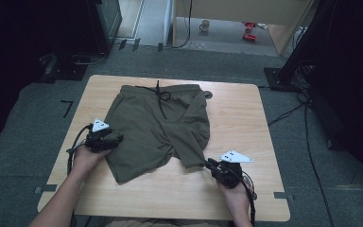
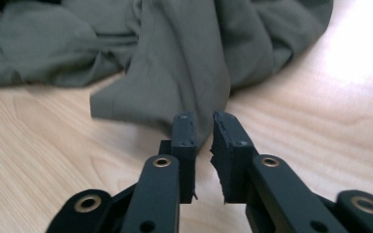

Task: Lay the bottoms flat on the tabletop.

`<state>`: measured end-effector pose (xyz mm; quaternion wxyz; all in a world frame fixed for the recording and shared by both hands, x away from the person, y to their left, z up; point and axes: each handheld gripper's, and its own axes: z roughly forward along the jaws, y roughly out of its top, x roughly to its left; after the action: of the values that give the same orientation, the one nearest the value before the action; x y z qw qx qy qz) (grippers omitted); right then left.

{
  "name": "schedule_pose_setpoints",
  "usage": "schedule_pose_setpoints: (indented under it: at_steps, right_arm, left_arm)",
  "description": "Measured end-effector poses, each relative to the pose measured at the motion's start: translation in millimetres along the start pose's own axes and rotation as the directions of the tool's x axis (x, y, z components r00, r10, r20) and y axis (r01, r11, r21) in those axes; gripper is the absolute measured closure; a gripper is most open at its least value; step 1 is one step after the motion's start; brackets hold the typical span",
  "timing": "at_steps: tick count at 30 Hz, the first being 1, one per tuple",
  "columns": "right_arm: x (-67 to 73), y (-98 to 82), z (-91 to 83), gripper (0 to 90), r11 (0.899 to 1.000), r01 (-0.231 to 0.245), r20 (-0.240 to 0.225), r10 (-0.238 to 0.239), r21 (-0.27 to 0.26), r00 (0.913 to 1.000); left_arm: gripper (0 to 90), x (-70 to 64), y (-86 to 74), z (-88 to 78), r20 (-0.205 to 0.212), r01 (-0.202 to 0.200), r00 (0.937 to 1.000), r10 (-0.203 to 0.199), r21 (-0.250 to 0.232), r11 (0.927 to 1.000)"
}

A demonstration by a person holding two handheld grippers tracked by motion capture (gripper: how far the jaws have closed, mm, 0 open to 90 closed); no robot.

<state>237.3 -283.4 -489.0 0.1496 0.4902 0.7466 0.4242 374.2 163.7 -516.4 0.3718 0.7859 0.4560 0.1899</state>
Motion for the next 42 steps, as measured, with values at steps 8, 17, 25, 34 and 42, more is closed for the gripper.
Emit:
schedule_pose_setpoints:
  at_steps: [8, 17, 25, 34, 42]
  right_arm:
    - [-4.4, 29.3, 14.8, 67.3, 0.999, 0.032, -0.027, -0.032, 0.003, 0.9991]
    - [-10.4, 66.0, 42.0, 60.0, 0.996, 0.089, -0.041, -0.089, 0.003, 0.9952]
    - [-15.3, 83.9, 60.1, 53.7, 0.996, 0.094, -0.035, -0.094, 0.004, 0.9950]
    - [-7.6, 109.1, 83.7, 49.6, 0.995, 0.101, -0.064, -0.100, 0.013, 0.9929]
    - [13.1, 123.9, 107.8, 50.9, 0.990, 0.138, -0.098, -0.135, 0.018, 0.9859]
  left_arm:
    - [39.0, 0.1, -0.1, -0.1, 0.001, 0.002, 1.0000, -0.002, -0.001, 1.0000]
    - [39.0, 0.2, -0.2, -0.1, 0.003, 0.004, 1.0000, -0.004, -0.002, 1.0000]
    - [39.0, 0.1, -0.2, -0.1, 0.003, 0.004, 1.0000, -0.004, -0.002, 1.0000]
    - [39.0, -0.2, -0.2, -0.1, 0.000, 0.001, 1.0000, -0.001, -0.001, 1.0000]
    - [39.0, 0.3, -0.2, -0.1, 0.003, 0.005, 1.0000, -0.005, -0.003, 1.0000]
